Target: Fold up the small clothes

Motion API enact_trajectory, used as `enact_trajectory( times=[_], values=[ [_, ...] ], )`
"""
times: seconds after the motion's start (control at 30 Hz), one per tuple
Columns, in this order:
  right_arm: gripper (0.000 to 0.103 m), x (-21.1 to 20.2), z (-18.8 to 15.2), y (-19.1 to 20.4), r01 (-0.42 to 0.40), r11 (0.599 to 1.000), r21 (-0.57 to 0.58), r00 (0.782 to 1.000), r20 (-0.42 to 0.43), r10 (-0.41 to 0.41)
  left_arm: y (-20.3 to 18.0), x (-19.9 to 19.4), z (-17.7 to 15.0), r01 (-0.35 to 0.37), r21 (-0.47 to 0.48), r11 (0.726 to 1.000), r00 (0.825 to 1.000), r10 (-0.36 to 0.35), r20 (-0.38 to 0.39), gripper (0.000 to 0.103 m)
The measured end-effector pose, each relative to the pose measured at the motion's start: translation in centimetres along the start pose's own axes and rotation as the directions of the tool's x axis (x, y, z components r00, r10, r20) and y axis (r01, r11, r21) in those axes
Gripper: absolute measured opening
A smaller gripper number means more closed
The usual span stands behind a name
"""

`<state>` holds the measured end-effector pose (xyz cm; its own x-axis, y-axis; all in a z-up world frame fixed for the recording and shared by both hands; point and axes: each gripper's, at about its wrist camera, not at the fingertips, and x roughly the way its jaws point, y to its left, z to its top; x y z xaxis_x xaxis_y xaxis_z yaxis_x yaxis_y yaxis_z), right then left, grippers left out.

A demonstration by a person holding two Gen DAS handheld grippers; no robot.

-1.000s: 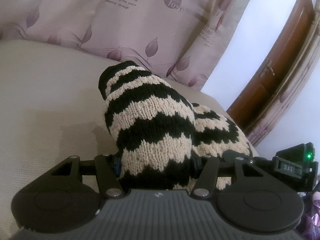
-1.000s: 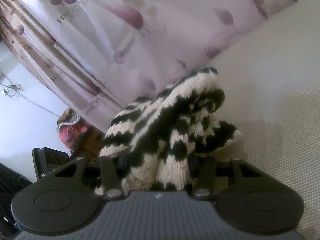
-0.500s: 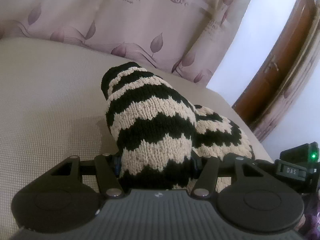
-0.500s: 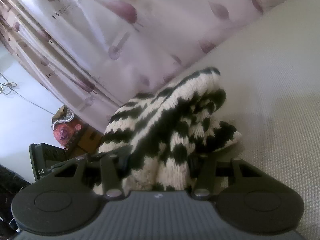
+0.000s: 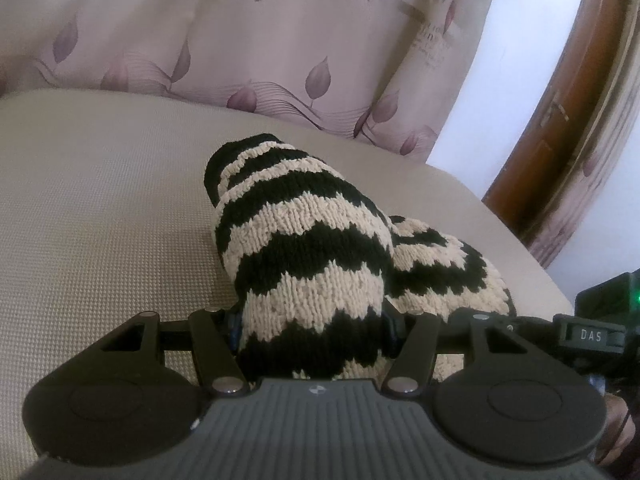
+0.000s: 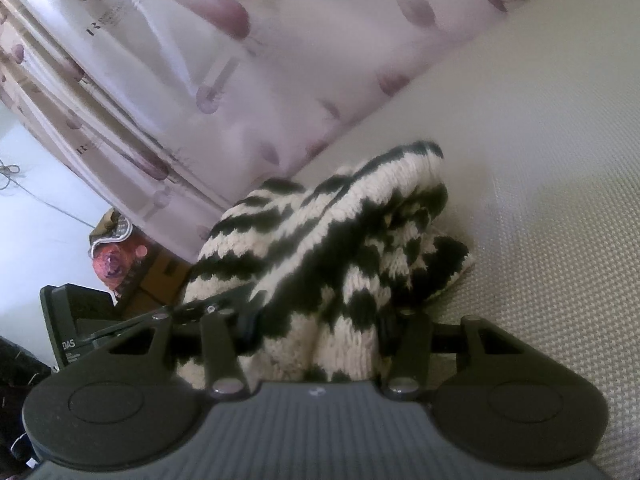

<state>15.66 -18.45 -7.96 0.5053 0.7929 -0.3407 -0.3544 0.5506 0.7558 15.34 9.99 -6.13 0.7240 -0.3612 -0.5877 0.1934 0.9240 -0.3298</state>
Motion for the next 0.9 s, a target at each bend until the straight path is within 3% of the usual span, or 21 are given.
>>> enact_trajectory(
  times=[0.5, 0.7, 0.77, 0.9],
  values=[
    [0.051, 0.6, -0.1, -0.6, 0.068, 0.996, -0.061, 0.997, -0.02, -0.07, -0.2, 0.4, -0.9, -0.068, 0.018, 0.997, 0.997, 0.068, 0.024, 0.067],
    [0.059, 0.8, -0.5, 0.8, 0.14, 0.976, -0.168, 0.99, -0.002, -0.142, -0.6, 0.3, -1.6, -0.142, 0.044, 0.989, 0.988, 0.139, 0.063, 0.084],
    [0.062, 0.8, -0.7, 1.2, 0.167, 0.967, -0.193, 0.986, 0.011, -0.168, -1.0, 0.1, -1.8, -0.198, 0.068, 0.978, 0.977, 0.191, 0.098, 0.098],
    [0.064, -0.3, -1.3, 3.4, 0.238, 0.933, -0.271, 0.971, 0.091, -0.222, -2.3, -0.6, -2.2, -0.287, 0.116, 0.951, 0.95, 0.267, 0.165, 0.103]
  ],
)
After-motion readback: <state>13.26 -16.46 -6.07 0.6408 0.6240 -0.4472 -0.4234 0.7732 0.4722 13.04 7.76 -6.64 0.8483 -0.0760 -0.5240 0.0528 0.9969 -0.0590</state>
